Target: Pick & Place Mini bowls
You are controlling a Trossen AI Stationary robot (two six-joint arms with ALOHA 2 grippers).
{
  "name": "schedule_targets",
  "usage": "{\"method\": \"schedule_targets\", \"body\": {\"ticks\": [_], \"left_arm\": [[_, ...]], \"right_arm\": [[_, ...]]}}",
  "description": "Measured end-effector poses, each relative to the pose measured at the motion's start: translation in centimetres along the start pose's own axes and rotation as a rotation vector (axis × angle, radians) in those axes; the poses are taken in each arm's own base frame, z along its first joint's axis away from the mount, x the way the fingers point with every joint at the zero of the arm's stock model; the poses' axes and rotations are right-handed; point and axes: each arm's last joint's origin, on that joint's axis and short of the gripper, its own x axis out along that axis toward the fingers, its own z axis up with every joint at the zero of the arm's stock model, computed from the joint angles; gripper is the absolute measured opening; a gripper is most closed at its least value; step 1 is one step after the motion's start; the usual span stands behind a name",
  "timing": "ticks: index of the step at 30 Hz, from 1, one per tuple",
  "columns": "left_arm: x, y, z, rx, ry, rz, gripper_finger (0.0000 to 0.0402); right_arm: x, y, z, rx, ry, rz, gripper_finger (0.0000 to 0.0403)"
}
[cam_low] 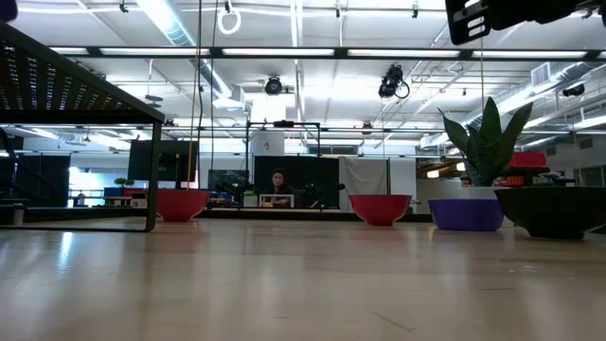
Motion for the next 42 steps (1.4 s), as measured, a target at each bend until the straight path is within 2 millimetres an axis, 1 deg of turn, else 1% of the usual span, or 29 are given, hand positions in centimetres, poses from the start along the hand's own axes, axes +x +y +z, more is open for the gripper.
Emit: {"method": "schedule_targets", "body": {"ticks": [6,10,26,29,35,42], "left_arm": [[1.0,0.2,-0.9,-0.008,-0.055,0.038,0.0006],[1.8,0.4,-1.1,-0.034,-0.065,0.069,0.0013],[1.9,0.3,-0.9,-0.112,-0.142,0.059,0.0019],[2.0,0.2,-1.0,-0.126,-0.143,0.063,0.0033],[2.5,-0.2,-1.2,-0.129,-0.126,0.083,0.0078],[2.5,-0.3,-1.2,-0.132,-0.123,0.078,0.0127]], "right_arm": [[0.0,-0.1,0.1,0.002,-0.016,-0.006,0.004],[0.0,-0.1,0.2,0.002,-0.022,-0.007,0.004],[0.0,-0.1,0.2,0.002,-0.021,-0.007,0.004],[0.0,-0.1,0.2,0.002,-0.021,-0.007,0.004],[0.0,-0.1,0.2,0.002,-0.021,-0.007,0.004],[0.0,-0.1,0.2,0.002,-0.021,-0.007,0.004]]}}
